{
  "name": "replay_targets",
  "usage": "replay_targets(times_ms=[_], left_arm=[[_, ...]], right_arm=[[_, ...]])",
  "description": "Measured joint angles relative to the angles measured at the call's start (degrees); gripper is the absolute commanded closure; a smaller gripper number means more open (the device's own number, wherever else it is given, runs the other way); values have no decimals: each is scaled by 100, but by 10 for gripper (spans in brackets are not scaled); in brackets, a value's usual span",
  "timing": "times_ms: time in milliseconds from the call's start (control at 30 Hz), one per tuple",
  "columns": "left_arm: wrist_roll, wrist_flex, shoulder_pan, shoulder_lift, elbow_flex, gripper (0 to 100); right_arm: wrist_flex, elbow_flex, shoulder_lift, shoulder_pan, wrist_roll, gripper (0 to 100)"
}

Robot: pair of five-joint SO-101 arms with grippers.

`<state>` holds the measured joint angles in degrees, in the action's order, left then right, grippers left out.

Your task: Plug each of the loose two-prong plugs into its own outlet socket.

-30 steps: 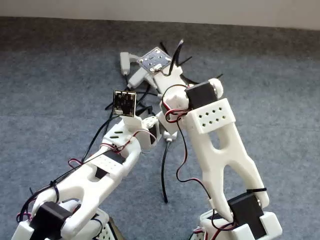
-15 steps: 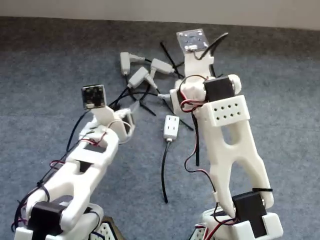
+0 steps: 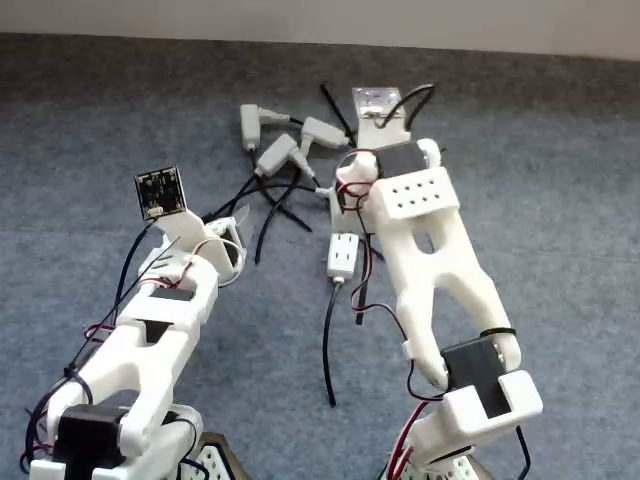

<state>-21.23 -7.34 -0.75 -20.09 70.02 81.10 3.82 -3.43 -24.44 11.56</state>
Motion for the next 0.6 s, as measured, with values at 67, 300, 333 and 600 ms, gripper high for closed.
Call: replay_targets(times_ms=[67, 300, 333, 600], left_arm=[[0, 0, 0, 0, 0, 772], [0, 0, 0, 0, 0, 772], [0, 0, 0, 0, 0, 772], [0, 0, 0, 0, 0, 772]], right_arm=[[-141, 0, 0, -18, 26, 992], [-343, -9, -615, -18, 114, 992], [-396, -9, -695, -18, 176, 992], [-466, -9, -800, -18, 237, 992]])
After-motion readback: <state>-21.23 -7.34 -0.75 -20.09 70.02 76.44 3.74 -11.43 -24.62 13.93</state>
